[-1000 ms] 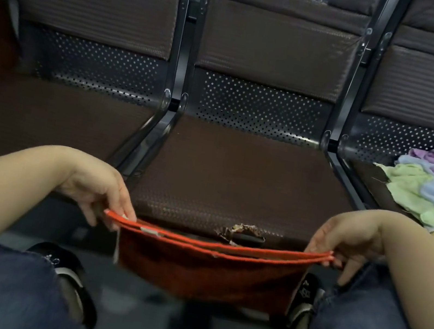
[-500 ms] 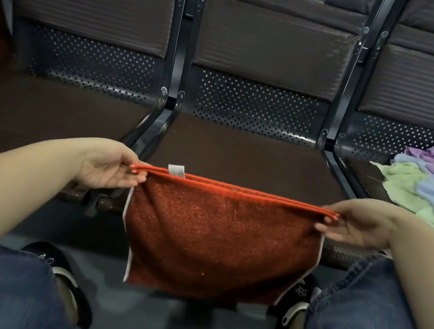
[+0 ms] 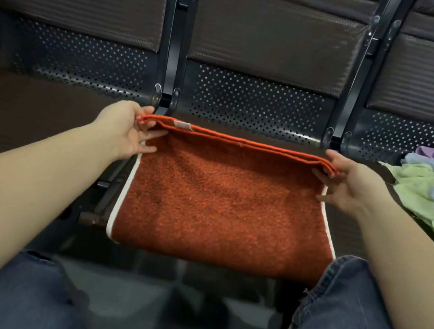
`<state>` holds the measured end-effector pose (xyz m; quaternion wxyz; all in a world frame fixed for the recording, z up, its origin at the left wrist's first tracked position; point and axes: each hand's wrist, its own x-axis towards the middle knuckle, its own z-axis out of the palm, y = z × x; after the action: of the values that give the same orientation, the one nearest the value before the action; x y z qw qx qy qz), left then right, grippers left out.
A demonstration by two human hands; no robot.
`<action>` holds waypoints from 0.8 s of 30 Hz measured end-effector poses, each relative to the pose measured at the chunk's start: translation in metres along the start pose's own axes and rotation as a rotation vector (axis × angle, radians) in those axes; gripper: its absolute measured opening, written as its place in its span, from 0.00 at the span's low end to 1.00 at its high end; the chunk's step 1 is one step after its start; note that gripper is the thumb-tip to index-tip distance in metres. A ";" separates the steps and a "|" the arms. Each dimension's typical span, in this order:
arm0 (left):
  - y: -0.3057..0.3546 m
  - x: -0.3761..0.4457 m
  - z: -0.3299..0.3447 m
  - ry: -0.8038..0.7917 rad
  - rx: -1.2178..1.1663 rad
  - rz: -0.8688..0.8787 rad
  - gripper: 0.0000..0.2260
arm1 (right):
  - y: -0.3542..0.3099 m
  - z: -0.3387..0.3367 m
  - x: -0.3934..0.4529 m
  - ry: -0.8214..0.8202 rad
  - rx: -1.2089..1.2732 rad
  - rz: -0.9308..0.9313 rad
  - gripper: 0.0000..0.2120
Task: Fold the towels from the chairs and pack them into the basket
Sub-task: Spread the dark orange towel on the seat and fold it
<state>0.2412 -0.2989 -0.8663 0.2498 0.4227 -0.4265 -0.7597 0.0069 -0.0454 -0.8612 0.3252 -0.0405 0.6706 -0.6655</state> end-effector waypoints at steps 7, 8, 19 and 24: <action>0.008 0.028 0.012 -0.038 -0.038 0.146 0.11 | -0.005 0.011 0.040 0.037 0.092 -0.191 0.16; 0.010 0.031 0.014 -0.048 -0.048 0.156 0.11 | -0.005 0.012 0.045 0.029 0.115 -0.216 0.15; 0.016 0.046 0.015 -0.037 -0.034 0.215 0.12 | -0.009 0.013 0.060 0.022 0.167 -0.251 0.16; 0.014 0.032 0.007 -0.056 0.159 0.177 0.11 | -0.004 -0.003 0.053 0.043 -0.011 -0.247 0.17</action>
<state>0.2189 -0.3264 -0.8662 0.2697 0.3806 -0.5279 -0.7098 -0.0374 -0.0694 -0.8775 0.2262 -0.1104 0.6709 -0.6975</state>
